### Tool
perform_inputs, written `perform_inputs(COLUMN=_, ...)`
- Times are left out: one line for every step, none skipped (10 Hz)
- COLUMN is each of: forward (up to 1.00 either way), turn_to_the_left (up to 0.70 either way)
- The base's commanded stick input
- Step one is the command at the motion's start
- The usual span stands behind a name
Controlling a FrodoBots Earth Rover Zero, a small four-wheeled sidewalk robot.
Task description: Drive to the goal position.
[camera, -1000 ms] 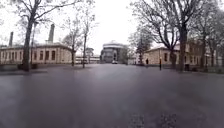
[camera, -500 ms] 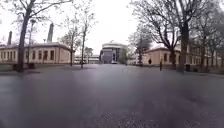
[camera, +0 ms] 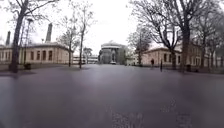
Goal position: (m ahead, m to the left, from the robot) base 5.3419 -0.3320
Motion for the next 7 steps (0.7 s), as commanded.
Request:
perform_inputs(forward=0.85, turn_to_the_left=0.0)
perform_inputs(forward=0.85, turn_to_the_left=0.0)
perform_inputs(forward=0.85, turn_to_the_left=0.0)
perform_inputs(forward=0.85, turn_to_the_left=0.0)
perform_inputs(forward=0.85, turn_to_the_left=0.0)
perform_inputs(forward=0.85, turn_to_the_left=0.0)
perform_inputs(forward=0.85, turn_to_the_left=0.0)
